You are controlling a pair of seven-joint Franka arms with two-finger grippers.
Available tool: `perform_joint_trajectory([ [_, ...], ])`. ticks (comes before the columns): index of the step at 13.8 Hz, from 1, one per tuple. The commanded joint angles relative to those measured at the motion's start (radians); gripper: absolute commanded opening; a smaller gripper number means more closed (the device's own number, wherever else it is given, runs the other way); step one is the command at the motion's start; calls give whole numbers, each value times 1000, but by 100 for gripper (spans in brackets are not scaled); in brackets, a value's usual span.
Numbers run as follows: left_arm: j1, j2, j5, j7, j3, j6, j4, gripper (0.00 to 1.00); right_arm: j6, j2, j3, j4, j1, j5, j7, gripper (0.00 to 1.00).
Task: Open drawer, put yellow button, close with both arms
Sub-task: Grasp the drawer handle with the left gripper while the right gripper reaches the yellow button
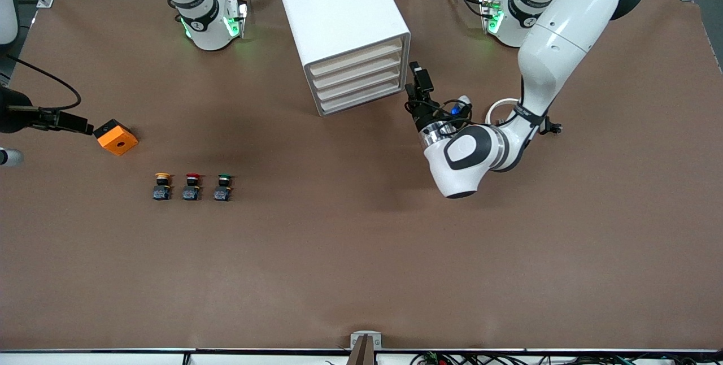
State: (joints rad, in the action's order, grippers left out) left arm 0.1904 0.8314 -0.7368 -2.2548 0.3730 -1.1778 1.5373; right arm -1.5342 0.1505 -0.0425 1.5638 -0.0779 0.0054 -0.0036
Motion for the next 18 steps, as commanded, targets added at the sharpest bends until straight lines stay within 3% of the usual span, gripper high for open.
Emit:
perform_joint_trajectory([
  [1, 23, 26, -19, -35, 3, 23, -35, 90, -116, 6, 4, 79, -2, 4, -3, 100],
  [2, 32, 26, -21, -37, 3, 23, -37, 79, -173, 6, 4, 120, 1, 4, -3, 100],
  [9, 69, 26, -55, -37, 1, 21, -78, 64, -694, 43, 6, 438, 3, 4, -9, 100],
  [15, 109, 26, -56, -39, -2, 21, -75, 54, -973, 243, 7, 463, -46, 5, -148, 100],
  [18, 124, 28, -56, -51, -2, 21, -71, 46, -1009, 300, 10, 461, -49, 16, -161, 100],
])
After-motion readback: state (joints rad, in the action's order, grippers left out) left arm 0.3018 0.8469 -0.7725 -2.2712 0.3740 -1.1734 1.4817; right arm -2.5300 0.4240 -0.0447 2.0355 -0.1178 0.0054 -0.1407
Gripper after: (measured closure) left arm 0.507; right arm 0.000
